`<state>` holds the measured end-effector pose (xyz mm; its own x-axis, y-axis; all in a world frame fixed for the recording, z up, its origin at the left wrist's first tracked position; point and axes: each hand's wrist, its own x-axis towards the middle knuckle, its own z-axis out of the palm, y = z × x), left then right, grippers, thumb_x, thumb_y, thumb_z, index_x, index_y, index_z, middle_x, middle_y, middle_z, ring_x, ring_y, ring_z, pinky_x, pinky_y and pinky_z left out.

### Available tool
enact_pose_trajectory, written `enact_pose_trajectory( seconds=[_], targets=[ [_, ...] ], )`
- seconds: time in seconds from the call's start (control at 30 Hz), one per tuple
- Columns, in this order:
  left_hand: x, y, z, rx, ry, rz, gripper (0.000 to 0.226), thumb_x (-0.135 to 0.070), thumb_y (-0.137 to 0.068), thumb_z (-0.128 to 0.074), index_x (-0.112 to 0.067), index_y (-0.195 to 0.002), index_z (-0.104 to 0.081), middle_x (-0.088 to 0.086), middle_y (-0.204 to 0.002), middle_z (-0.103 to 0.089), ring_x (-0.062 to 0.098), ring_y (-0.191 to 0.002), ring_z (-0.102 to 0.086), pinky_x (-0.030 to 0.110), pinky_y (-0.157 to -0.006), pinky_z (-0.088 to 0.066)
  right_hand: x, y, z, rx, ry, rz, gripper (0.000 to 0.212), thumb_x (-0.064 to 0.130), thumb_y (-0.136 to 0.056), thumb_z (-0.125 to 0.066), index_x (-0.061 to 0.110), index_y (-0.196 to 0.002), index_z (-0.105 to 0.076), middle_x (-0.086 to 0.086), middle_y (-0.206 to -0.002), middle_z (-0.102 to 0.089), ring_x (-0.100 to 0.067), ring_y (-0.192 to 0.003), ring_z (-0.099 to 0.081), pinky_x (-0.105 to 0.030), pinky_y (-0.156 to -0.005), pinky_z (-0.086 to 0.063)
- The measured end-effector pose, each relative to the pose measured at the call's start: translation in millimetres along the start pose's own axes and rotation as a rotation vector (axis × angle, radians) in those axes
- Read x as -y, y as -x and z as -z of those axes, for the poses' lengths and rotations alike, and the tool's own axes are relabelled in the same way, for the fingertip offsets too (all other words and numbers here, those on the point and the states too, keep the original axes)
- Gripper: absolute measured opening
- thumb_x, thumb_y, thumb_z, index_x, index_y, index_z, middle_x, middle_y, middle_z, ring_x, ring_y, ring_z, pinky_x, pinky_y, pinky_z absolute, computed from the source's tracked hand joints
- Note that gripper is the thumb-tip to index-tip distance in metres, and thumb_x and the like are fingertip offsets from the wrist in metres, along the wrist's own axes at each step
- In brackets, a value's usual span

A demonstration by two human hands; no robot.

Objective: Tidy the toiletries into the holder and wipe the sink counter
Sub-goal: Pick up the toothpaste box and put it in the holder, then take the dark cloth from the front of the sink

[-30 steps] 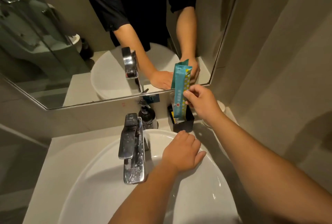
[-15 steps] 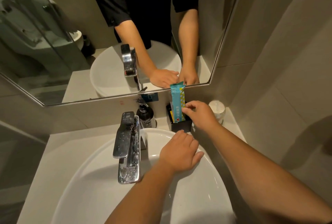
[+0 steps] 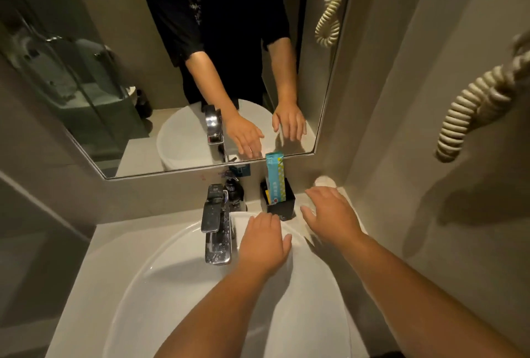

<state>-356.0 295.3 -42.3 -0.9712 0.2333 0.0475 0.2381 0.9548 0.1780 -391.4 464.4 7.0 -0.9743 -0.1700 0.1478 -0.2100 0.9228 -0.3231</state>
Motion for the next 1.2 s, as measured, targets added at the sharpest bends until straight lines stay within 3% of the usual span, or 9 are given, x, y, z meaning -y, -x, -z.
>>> enact_pose_trajectory(
  seconds=[0.23,0.7,1.03,1.2],
  targets=[
    [-8.0,78.3,37.5,-0.007,0.046,-0.006,0.04,-0.042,-0.093,-0.04,-0.015,-0.12,-0.05,0.004,-0.122,-0.056,0.023,-0.112,-0.048,0.034,-0.099,-0.036,34.5,86.2,16.2,0.148,0.06,0.072,0.048,0.039,-0.091,-0.05,0.016,-0.133,-0.049,-0.005,-0.134,-0.055,-0.025,-0.125,-0.046,-0.031,-0.107,-0.03],
    [-25.8,227.3,79.1,-0.064,-0.036,0.092,0.037,-0.041,-0.088,-0.046,-0.015,-0.112,-0.057,0.005,-0.11,-0.063,0.025,-0.1,-0.056,0.039,-0.089,-0.049,81.6,212.9,39.1,0.194,0.078,0.229,0.051,0.046,-0.09,-0.052,0.023,-0.135,-0.047,-0.001,-0.137,-0.054,-0.021,-0.124,-0.05,-0.036,-0.104,-0.04],
    [-37.5,332.4,82.0,0.025,-0.076,0.177,0.04,-0.042,-0.094,-0.042,-0.013,-0.119,-0.053,0.007,-0.115,-0.061,0.023,-0.1,-0.055,0.036,-0.088,-0.045,103.0,291.7,45.8,0.345,0.023,0.377,0.053,0.043,-0.091,-0.053,0.02,-0.137,-0.044,-0.002,-0.141,-0.051,-0.023,-0.127,-0.048,-0.037,-0.107,-0.037],
    [-24.2,352.7,58.9,0.124,-0.057,0.118,0.045,-0.048,-0.092,-0.043,-0.015,-0.12,-0.053,0.007,-0.118,-0.06,0.023,-0.103,-0.054,0.038,-0.091,-0.047,102.0,311.9,14.5,0.453,0.029,0.433,0.059,0.047,-0.089,-0.053,0.022,-0.141,-0.039,-0.002,-0.145,-0.047,-0.023,-0.13,-0.045,-0.037,-0.108,-0.036]
  ],
)
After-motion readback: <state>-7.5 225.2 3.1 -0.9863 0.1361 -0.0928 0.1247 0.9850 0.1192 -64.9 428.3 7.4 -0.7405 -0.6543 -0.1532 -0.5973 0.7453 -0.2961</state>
